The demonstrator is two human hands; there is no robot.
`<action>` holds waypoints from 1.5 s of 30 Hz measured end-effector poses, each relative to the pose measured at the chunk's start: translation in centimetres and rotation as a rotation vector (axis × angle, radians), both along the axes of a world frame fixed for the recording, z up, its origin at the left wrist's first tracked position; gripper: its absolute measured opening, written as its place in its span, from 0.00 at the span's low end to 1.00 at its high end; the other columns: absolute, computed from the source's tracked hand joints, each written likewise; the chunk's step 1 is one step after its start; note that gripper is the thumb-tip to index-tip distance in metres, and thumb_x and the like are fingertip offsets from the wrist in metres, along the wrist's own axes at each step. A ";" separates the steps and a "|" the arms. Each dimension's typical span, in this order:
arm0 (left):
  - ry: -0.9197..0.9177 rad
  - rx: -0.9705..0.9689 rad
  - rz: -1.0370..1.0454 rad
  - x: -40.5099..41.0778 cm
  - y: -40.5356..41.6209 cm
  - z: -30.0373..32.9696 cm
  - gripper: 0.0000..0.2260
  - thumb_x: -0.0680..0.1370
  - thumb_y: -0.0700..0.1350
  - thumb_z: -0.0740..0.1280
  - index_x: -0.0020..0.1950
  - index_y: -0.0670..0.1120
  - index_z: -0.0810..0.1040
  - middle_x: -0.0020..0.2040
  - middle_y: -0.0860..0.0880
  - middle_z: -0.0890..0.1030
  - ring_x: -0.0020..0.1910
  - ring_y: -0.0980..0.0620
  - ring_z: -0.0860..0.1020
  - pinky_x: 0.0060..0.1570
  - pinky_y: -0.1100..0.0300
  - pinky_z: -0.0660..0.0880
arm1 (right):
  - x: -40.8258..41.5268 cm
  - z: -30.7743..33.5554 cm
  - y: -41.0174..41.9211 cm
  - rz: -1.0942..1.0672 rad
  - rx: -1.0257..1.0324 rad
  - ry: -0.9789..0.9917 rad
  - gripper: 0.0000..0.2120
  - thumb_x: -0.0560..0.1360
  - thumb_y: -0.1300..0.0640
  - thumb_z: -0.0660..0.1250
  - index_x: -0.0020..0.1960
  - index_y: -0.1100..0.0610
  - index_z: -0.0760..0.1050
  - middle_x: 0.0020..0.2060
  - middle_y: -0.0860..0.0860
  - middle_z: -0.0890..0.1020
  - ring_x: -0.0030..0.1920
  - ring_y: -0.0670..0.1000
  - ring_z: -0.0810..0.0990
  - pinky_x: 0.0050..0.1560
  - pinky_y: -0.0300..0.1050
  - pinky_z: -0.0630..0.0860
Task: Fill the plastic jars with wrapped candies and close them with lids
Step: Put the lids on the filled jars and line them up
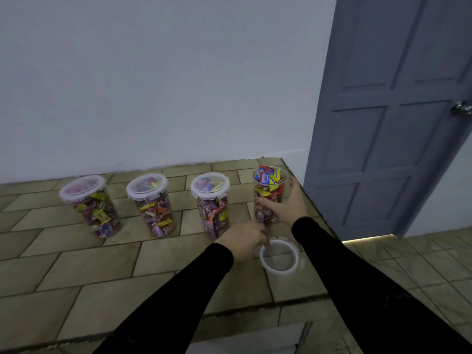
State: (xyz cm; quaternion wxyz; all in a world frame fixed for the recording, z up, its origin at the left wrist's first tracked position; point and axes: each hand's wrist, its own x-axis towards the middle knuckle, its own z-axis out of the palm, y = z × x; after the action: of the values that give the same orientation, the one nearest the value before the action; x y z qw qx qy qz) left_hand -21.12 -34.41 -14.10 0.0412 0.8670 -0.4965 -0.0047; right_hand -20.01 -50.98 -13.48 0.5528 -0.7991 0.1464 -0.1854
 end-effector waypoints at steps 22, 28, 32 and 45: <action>-0.213 -0.206 -0.094 1.1 3.4 -3.5 0.14 0.73 0.42 0.58 0.57 0.46 0.77 0.58 0.45 0.80 0.53 0.47 0.80 0.41 0.54 0.81 | 2.1 -0.8 -0.3 0.112 0.025 0.053 0.39 0.56 0.56 0.83 0.62 0.58 0.69 0.57 0.53 0.77 0.55 0.51 0.78 0.56 0.45 0.76; -0.154 -0.547 0.008 0.5 4.8 -0.1 0.12 0.80 0.45 0.54 0.57 0.44 0.75 0.51 0.46 0.78 0.51 0.51 0.73 0.52 0.57 0.71 | 1.7 -1.0 -0.4 0.164 0.050 0.088 0.40 0.58 0.57 0.82 0.63 0.57 0.65 0.57 0.52 0.76 0.56 0.51 0.77 0.57 0.44 0.76; -0.121 -0.802 0.143 0.1 4.8 2.3 0.13 0.82 0.44 0.55 0.59 0.42 0.75 0.50 0.49 0.76 0.49 0.56 0.71 0.51 0.71 0.65 | 1.3 -1.6 -0.2 0.217 0.068 0.093 0.37 0.62 0.62 0.80 0.64 0.59 0.63 0.57 0.52 0.76 0.55 0.51 0.77 0.54 0.43 0.74; 0.521 -1.008 0.579 2.1 -2.5 7.9 0.17 0.78 0.55 0.65 0.62 0.47 0.72 0.57 0.50 0.78 0.55 0.53 0.76 0.46 0.65 0.71 | -0.2 -2.9 2.1 0.198 0.049 0.039 0.42 0.57 0.43 0.80 0.64 0.57 0.66 0.57 0.51 0.77 0.55 0.46 0.78 0.48 0.31 0.74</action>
State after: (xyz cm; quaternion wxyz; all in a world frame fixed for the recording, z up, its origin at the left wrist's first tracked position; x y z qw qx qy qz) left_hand -19.05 -36.88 -6.16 0.5630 0.8109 -0.1568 0.0302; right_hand -20.20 -48.92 -16.35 0.5849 -0.7993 0.0821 -0.1106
